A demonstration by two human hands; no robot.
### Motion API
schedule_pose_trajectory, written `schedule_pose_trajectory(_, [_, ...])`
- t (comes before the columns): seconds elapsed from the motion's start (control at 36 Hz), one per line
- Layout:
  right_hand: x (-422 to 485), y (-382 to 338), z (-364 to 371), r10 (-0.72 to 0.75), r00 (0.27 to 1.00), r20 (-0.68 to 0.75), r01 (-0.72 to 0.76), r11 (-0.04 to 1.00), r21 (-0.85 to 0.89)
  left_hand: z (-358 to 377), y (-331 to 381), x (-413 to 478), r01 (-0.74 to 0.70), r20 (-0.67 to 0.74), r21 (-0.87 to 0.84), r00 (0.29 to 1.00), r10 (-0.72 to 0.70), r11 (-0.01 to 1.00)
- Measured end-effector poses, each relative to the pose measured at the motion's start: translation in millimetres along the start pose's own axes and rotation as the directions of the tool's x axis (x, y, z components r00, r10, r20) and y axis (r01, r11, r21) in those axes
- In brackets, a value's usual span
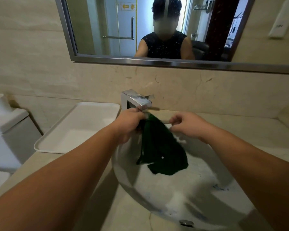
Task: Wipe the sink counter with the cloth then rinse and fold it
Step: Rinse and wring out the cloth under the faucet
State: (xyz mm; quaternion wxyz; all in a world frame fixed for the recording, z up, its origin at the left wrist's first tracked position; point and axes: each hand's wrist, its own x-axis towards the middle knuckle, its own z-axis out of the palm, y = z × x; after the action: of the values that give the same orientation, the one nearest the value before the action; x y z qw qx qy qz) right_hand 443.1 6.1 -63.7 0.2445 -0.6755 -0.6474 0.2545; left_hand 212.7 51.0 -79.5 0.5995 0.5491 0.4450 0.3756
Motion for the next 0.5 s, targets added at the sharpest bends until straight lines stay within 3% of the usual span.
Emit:
schedule_pose_trajectory(0.11, [1.0, -19.0, 19.2, -0.076, 0.992, 0.101, 0.063, 0.99, 0.126, 3.1, -1.7, 1.6, -0.009, 0.012, 0.013, 1.0, 0.008, 1.0])
schedule_pose_trajectory(0.28, [11.1, -34.8, 43.6, -0.149, 0.982, 0.114, 0.111, 0.951, 0.289, -9.2, 0.3, -4.6, -0.033, 0.042, 0.02, 0.999, 0.032, 0.999])
schedule_pose_trajectory(0.39, [22.0, -31.2, 53.5, -0.147, 0.986, 0.073, 0.122, 0.955, 0.27, -19.3, 2.7, -9.4, -0.028, 0.063, 0.093, 0.998, 0.022, 0.995])
schedule_pose_trajectory(0.5, [18.8, -33.5, 47.1, -0.137, 0.99, 0.016, 0.128, 0.954, 0.272, -25.2, 2.2, -12.0, 0.053, 0.184, 0.054, 0.981, -0.062, 0.997])
